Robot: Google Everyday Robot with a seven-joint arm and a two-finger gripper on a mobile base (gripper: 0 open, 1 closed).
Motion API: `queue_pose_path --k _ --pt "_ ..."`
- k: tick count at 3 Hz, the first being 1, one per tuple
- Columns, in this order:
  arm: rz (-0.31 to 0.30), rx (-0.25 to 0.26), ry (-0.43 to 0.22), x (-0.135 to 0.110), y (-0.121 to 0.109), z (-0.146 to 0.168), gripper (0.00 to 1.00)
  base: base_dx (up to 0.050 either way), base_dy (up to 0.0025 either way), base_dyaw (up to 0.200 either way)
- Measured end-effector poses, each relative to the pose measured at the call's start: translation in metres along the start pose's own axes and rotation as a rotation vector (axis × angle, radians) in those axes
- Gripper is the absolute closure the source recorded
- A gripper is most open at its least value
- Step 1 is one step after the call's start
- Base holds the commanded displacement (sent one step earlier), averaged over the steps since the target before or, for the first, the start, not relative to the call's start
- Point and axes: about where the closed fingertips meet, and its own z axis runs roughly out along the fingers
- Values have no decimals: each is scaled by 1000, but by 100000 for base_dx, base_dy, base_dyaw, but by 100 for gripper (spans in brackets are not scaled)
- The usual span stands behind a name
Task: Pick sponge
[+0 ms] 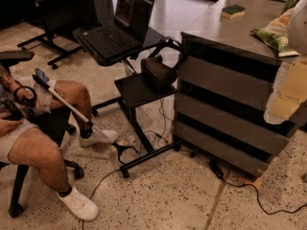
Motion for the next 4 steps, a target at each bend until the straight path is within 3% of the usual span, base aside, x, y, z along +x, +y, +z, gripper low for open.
queue_pose_path --k 2,4 --pt "0 0 0 0 0 0 0 2961 -210 -15451" --pt "0 0 0 0 0 0 0 4975 -1 22"
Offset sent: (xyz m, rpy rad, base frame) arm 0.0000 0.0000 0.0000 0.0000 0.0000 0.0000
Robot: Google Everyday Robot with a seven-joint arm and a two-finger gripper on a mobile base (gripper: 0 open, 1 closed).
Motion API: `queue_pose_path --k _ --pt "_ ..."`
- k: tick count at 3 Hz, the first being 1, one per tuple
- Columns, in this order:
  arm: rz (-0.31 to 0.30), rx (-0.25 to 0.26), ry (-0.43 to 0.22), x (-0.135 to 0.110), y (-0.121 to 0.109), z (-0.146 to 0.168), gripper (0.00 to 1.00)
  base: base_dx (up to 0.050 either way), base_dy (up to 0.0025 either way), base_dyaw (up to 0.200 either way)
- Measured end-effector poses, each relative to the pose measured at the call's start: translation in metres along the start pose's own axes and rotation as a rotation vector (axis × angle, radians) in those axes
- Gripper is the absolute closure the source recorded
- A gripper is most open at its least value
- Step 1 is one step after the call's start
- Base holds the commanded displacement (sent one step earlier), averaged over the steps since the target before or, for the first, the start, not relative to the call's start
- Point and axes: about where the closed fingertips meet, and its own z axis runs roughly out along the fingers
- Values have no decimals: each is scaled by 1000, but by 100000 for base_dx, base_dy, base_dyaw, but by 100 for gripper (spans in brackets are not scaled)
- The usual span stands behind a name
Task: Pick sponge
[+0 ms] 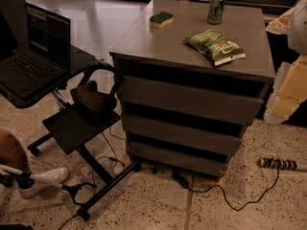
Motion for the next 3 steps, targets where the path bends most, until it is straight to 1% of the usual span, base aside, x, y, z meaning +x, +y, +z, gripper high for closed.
queue_pose_path --k 1,2,3 --pt "0 0 0 0 0 0 0 4140 -231 -11229" --pt "0 0 0 0 0 0 0 4142 231 11222" --pt "0 0 0 0 0 0 0 4397 -214 -9551"
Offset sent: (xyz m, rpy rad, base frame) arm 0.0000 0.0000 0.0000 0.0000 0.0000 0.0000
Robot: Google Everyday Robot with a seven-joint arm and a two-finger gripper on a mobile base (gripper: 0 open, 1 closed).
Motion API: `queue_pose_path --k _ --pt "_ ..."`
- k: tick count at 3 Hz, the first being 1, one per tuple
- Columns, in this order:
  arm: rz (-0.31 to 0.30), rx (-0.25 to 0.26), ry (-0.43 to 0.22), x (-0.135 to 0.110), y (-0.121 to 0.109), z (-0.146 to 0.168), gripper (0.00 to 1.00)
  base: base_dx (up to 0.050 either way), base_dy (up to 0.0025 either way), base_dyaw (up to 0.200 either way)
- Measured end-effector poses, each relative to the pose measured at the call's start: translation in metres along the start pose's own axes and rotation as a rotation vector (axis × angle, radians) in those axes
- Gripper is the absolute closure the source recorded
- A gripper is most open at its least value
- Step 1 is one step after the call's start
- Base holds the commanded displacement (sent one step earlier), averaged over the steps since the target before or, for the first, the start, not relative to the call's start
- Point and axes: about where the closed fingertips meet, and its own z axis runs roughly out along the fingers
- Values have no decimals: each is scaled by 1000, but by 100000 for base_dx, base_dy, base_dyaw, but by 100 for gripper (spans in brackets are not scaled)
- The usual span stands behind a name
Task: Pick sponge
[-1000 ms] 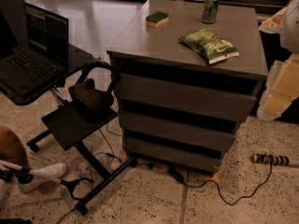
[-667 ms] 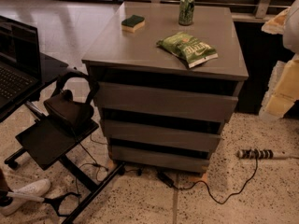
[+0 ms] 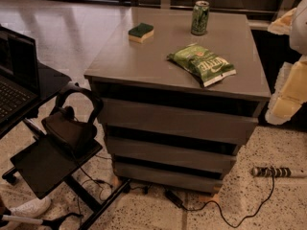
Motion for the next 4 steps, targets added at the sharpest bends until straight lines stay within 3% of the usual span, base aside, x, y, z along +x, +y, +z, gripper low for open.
queue_pose_path --k 1,2,4 --pt "0 0 0 0 0 0 0 5003 -3 50" --pt "0 0 0 0 0 0 0 0 0 -15800" --pt "0 0 0 0 0 0 0 3 -5 19649"
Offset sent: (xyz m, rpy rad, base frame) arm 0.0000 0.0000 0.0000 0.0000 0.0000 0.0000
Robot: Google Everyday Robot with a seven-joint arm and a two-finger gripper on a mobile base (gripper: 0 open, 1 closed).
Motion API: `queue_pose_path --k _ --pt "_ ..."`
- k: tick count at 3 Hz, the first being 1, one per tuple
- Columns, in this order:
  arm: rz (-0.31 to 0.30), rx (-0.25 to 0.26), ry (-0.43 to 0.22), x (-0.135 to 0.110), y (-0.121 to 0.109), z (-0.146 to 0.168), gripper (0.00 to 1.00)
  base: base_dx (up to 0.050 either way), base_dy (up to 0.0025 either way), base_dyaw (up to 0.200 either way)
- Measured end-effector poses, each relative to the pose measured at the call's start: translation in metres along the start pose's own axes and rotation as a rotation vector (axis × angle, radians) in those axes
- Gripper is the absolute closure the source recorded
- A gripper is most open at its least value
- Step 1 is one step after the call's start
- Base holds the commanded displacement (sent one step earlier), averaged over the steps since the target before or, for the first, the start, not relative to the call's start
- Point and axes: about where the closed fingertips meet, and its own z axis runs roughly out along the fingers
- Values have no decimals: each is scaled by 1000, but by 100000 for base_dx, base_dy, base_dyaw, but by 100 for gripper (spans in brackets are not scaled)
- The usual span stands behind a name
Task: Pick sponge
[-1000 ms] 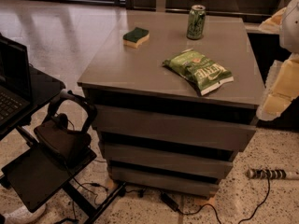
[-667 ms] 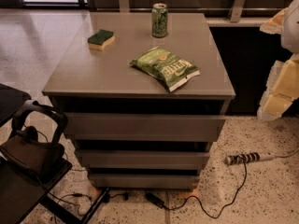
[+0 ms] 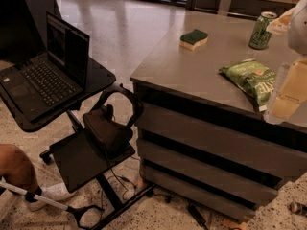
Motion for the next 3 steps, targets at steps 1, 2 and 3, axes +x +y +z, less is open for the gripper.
queue_pose_path --k 1,2,3 --pt "0 0 0 0 0 0 0 4808 -5 137" --pt "0 0 0 0 0 0 0 4600 0 -1" --pt "0 0 0 0 0 0 0 0 0 -18801"
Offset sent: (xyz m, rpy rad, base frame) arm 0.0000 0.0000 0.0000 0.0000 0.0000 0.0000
